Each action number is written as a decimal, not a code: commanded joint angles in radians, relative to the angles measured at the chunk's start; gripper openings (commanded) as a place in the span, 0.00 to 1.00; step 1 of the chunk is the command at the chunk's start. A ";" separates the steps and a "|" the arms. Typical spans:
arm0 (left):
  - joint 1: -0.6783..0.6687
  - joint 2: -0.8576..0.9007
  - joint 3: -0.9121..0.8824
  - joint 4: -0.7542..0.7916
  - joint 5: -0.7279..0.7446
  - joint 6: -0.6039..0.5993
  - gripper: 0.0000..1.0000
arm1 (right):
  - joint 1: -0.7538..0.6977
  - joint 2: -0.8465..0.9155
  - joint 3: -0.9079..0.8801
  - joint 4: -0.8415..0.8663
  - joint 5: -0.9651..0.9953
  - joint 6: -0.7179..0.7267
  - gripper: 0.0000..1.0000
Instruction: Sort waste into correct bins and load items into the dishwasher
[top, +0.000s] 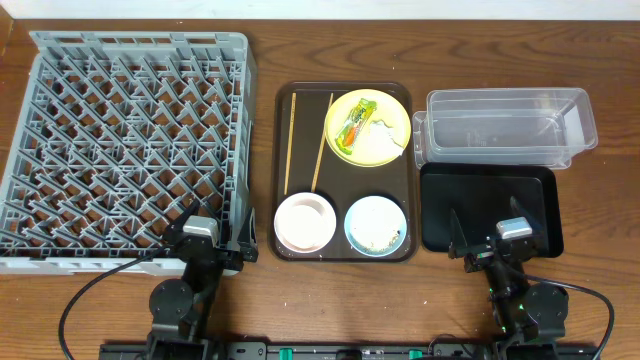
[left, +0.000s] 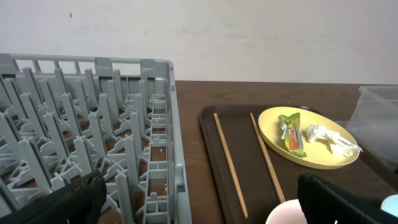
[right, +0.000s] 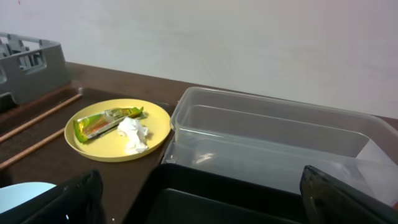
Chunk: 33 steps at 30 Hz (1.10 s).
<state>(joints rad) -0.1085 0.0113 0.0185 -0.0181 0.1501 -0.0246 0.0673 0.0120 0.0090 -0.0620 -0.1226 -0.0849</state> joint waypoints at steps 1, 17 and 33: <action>-0.004 0.000 -0.014 -0.034 0.014 0.012 0.98 | -0.008 -0.005 -0.003 -0.001 0.002 -0.006 0.99; -0.004 0.000 -0.014 -0.034 0.013 0.013 0.98 | -0.008 -0.005 -0.003 0.000 -0.001 -0.006 0.99; -0.004 0.066 0.102 -0.109 0.026 -0.062 0.98 | -0.008 0.089 0.126 -0.041 -0.223 0.185 0.99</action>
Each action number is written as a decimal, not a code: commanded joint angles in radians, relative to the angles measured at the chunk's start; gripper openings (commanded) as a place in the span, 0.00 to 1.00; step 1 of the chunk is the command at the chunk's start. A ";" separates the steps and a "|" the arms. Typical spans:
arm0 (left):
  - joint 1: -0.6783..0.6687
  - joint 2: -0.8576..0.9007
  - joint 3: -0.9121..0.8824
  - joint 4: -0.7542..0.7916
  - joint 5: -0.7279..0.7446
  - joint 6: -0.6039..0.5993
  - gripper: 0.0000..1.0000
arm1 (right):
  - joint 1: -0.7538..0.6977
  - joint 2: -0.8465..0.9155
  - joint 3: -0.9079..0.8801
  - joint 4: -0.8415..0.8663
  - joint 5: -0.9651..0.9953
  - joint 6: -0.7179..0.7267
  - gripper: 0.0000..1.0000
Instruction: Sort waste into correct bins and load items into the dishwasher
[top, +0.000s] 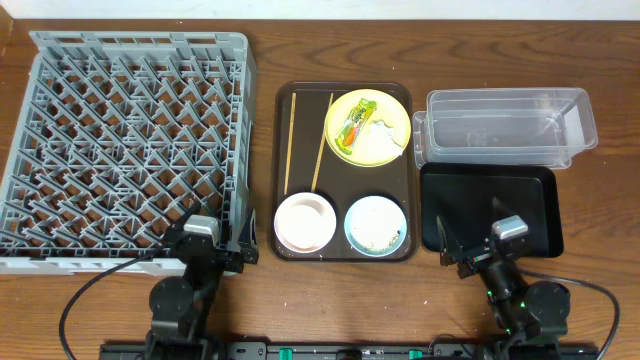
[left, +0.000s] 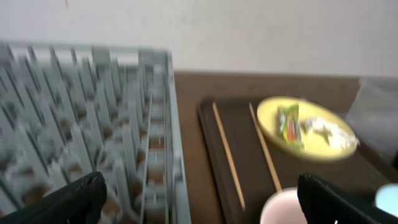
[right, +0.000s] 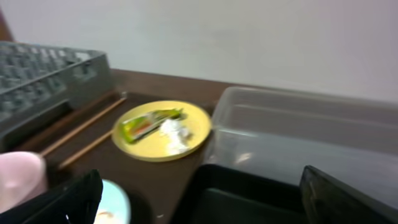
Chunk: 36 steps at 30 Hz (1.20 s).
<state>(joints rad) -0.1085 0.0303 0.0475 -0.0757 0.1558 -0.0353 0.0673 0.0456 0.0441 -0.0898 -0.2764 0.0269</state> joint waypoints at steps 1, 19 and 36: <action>-0.004 0.075 0.106 -0.085 0.020 -0.057 0.98 | -0.008 0.094 0.128 -0.027 -0.069 0.073 0.99; -0.004 0.973 1.061 -0.760 0.124 -0.056 0.98 | 0.010 1.248 1.219 -0.694 -0.140 0.093 0.99; -0.004 1.022 1.075 -0.777 0.150 -0.056 0.98 | 0.348 1.745 1.439 -0.549 0.085 0.214 0.82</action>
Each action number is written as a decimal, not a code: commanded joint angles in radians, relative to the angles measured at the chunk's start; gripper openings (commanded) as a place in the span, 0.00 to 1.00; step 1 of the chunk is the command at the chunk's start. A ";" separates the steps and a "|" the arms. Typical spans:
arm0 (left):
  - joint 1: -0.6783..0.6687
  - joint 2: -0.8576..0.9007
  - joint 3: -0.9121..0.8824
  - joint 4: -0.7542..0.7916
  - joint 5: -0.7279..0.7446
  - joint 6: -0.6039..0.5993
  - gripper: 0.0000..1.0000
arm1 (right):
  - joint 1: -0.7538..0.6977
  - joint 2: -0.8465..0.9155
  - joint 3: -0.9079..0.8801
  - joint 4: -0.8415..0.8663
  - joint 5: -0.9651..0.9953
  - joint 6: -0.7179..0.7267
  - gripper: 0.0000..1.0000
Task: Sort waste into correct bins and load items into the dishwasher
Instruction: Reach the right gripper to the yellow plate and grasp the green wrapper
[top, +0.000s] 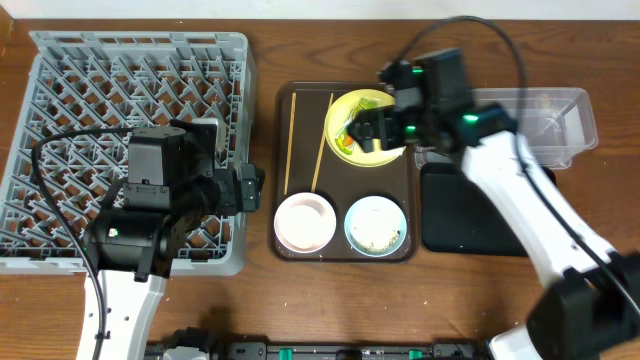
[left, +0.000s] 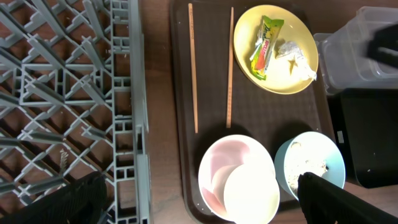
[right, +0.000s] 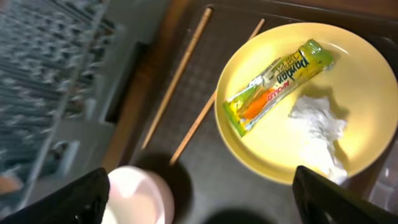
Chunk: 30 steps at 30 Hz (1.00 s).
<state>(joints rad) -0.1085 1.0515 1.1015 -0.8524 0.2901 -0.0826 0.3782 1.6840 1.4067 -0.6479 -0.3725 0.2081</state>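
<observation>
A brown tray (top: 281, 150) holds two chopsticks (left: 191, 68), a pink bowl (top: 305, 222), a blue bowl (top: 375, 225) with crumbs, and a yellow plate (right: 273, 143). On the plate lie a green and orange wrapper (right: 273, 87) and a crumpled tissue (right: 317, 124). My right gripper (top: 375, 130) hangs open above the plate, holding nothing; its fingers (right: 68, 199) show at the lower corners of its wrist view. My left gripper (top: 245, 190) is open and empty over the right edge of the grey dish rack (top: 120, 150), beside the pink bowl.
A clear plastic bin (top: 540, 115) stands at the back right. A black bin (top: 470, 215) lies in front of it, partly under my right arm. The rack fills the left of the table. Cables trail from both arms.
Both arms have left the table's front edge. The left gripper is now over the rack's right edge, looking down. The right gripper is now above the yellow plate. Both remain open.
Both arms sat low at the front edge, open, looking across the table. A moment later the right wrist had turned toward the tray and both wrist views were blurred. Now both grippers are raised, looking down on the tray; nothing on it has moved.
</observation>
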 joint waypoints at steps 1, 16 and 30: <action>-0.004 0.001 0.021 0.000 0.015 -0.009 0.98 | 0.047 0.146 0.101 0.010 0.186 0.049 0.72; -0.004 0.001 0.021 0.000 0.015 -0.009 0.99 | 0.081 0.517 0.146 0.203 0.242 0.390 0.63; -0.004 0.001 0.021 -0.001 0.015 -0.009 0.98 | -0.014 0.331 0.165 0.191 0.063 0.328 0.01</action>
<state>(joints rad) -0.1085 1.0519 1.1015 -0.8528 0.2901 -0.0826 0.4225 2.1605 1.5455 -0.4480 -0.2001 0.5835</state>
